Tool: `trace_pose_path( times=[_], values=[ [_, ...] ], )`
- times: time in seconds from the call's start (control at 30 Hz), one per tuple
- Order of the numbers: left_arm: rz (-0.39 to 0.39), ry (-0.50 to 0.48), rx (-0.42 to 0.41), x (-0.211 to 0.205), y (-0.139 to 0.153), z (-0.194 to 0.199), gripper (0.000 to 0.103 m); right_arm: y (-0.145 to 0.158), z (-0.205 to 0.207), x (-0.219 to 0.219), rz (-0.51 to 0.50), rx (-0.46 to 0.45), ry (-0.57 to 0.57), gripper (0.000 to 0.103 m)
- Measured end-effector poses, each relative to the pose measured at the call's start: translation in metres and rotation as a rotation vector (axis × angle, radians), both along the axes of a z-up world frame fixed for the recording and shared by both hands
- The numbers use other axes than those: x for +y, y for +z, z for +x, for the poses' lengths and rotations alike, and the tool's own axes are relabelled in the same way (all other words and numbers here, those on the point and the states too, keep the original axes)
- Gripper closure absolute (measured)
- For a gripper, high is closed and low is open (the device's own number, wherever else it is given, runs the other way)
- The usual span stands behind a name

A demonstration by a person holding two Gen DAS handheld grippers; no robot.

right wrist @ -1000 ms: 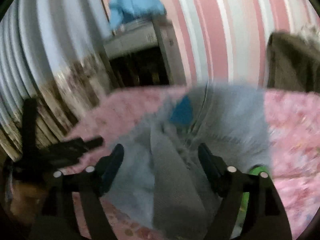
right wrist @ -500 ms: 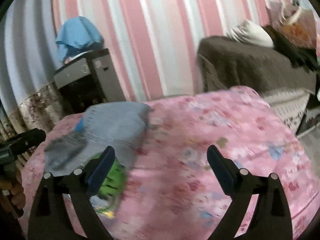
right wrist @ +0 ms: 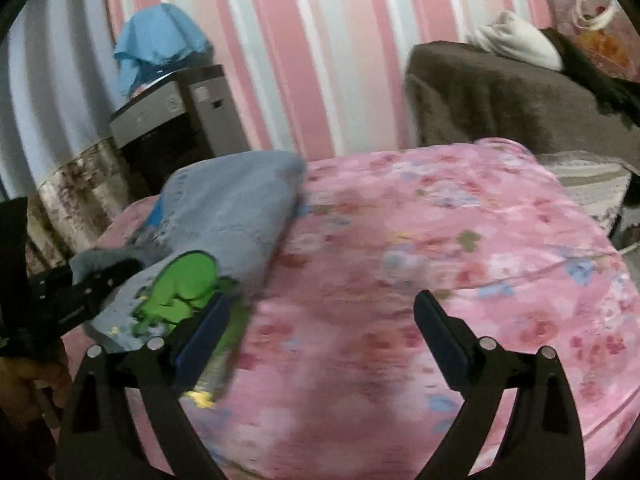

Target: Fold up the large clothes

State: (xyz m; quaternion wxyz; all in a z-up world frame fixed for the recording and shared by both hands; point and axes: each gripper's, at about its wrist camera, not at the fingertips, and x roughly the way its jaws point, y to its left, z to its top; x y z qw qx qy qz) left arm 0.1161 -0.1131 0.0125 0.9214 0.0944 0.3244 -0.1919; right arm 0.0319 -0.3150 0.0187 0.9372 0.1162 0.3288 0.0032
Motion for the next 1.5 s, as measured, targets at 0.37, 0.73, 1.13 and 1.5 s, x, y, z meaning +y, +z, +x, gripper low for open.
trace_pose_path(
  times=[0.37,0.73,1.13,1.5],
  values=[
    [-0.045,0.106,-0.118,0.082,0.032,-0.019,0.084,0.010,0.030,0.107,-0.120,-0.028,0.201,0.005],
    [-0.081,0.205,0.006,0.117,-0.035,-0.006,0.071,-0.032,0.048,0.145,-0.226,0.085,0.220,0.003],
    [-0.071,0.251,-0.122,0.143,0.042,-0.011,0.006,0.036,0.044,0.109,-0.181,-0.093,0.146,0.002],
    [0.104,0.197,-0.042,0.101,0.044,0.094,0.003,0.018,0.147,0.097,-0.242,-0.015,0.081,0.002]
  ],
)
